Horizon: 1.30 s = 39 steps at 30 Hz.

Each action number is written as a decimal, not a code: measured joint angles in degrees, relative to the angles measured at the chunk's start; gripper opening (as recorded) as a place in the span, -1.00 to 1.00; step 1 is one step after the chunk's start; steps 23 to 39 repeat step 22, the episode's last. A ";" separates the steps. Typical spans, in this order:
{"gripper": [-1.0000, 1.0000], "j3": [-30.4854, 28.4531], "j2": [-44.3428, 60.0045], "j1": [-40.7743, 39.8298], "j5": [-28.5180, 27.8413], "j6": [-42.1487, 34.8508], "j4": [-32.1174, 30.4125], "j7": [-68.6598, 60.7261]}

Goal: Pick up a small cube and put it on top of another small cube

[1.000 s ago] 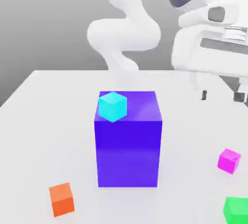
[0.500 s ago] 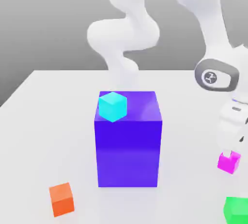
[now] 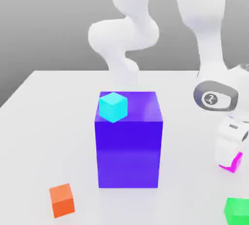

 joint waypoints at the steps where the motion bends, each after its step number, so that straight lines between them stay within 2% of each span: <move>1: -1.00 1.51 -1.49 -1.11 1.94 -0.96 -0.45 -1.47; 4: -1.00 4.92 -5.40 -3.75 7.45 -4.00 -1.13 -5.45; 9: -1.00 2.63 -3.83 -6.70 10.88 -10.78 7.38 -4.69; 15: -1.00 -1.96 -0.06 -10.13 13.40 -18.23 19.04 -1.99; 18: -1.00 -4.88 5.38 -8.72 10.60 -14.64 20.77 0.46; 19: 1.00 -5.75 7.04 -8.09 9.63 -13.30 21.00 1.17; 39: 1.00 -5.75 7.04 -8.09 9.63 -13.30 21.00 1.17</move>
